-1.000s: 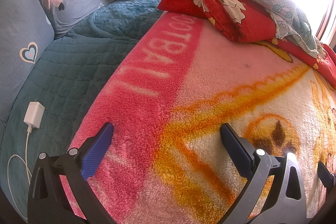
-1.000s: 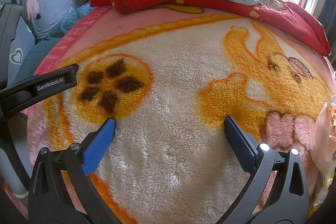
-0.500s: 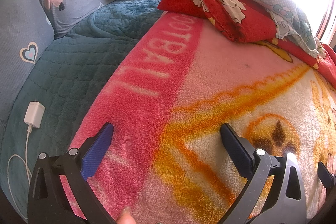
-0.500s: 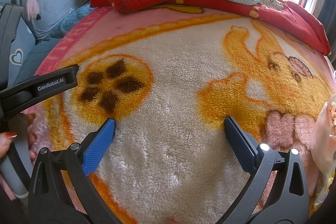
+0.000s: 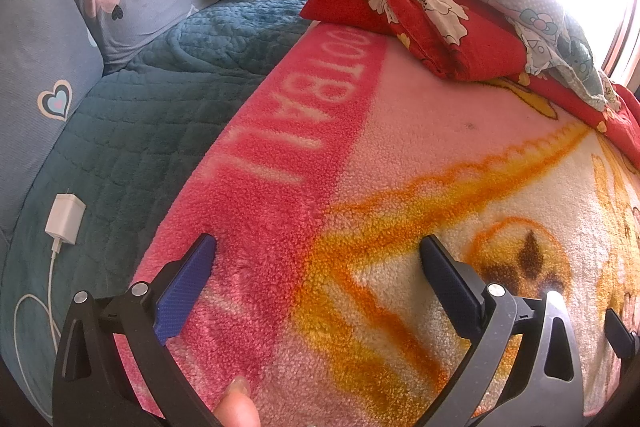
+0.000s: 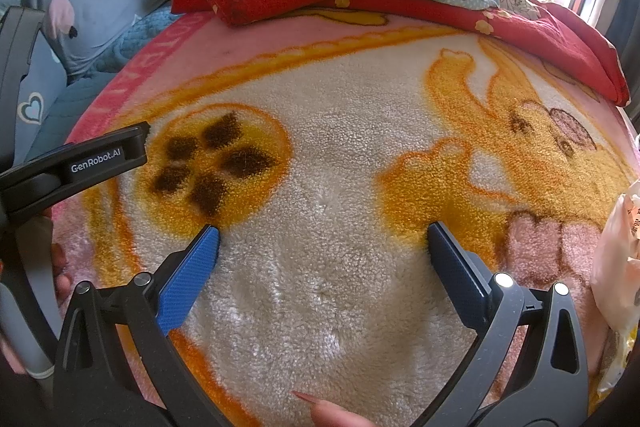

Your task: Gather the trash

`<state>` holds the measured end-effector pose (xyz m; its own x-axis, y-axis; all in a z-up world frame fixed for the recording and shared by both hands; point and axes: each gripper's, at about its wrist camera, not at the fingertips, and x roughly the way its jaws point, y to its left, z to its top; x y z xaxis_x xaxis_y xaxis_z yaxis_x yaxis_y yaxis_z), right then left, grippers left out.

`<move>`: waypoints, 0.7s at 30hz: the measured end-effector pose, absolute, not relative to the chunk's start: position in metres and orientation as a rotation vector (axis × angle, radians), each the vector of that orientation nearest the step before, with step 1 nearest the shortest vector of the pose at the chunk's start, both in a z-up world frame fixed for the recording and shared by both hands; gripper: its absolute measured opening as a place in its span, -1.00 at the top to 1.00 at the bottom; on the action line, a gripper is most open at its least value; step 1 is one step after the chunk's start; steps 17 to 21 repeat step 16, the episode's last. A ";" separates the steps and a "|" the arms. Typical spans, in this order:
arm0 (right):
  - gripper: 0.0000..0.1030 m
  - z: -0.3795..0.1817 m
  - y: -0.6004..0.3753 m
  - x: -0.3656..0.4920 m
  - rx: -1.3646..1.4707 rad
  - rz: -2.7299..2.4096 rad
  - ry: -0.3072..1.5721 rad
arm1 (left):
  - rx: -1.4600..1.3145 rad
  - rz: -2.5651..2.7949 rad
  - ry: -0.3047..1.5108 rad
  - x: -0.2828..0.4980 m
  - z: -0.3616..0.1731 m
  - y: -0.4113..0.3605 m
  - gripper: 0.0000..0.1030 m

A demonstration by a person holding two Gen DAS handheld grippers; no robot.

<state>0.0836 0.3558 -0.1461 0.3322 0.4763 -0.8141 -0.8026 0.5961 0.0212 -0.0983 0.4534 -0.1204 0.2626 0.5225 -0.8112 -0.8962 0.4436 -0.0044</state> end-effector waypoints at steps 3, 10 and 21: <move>-0.82 -0.146 0.356 0.083 -0.424 0.869 0.890 | -0.528 1.022 0.841 -0.098 -0.120 0.454 -0.90; -0.82 -0.146 0.356 0.083 -0.427 0.867 0.888 | -0.530 1.020 0.840 -0.099 -0.120 0.454 -0.90; -0.82 -0.146 0.356 0.084 -0.427 0.868 0.888 | -0.528 1.021 0.841 -0.098 -0.120 0.454 -0.90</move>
